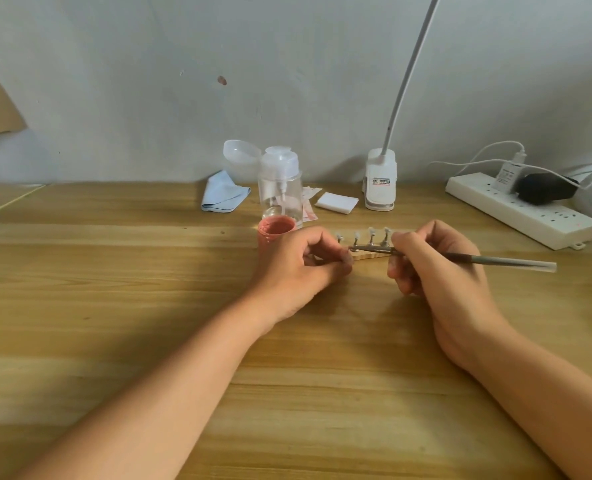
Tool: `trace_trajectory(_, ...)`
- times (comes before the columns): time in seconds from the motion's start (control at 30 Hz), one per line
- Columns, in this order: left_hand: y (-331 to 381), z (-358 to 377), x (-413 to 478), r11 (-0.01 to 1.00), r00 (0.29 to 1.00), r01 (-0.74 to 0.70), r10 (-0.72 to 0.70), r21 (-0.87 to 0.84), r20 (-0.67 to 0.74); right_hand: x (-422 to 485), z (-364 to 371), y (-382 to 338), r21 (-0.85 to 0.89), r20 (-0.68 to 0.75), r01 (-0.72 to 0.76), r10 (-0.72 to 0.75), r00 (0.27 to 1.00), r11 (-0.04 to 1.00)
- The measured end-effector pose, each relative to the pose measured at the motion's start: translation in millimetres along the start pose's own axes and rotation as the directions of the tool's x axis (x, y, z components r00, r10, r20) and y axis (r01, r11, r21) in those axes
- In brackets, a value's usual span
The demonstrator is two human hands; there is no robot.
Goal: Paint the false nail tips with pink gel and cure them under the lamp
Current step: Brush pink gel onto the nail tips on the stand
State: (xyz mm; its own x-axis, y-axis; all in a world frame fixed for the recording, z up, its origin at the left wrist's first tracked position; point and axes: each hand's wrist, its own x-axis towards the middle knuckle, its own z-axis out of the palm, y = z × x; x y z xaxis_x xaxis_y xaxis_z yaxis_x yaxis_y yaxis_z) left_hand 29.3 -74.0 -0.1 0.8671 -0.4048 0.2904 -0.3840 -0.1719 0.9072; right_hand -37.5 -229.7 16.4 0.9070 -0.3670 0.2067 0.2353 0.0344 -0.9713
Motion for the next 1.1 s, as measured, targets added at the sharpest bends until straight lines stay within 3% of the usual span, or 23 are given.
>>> trace_trajectory(1.1,3.9,-0.2,-1.5,0.999,0.999,0.009,-0.011,-0.031,-0.049,-0.8,0.6,-0.4,-0.001,0.033,0.011,-0.011,0.999,1.0)
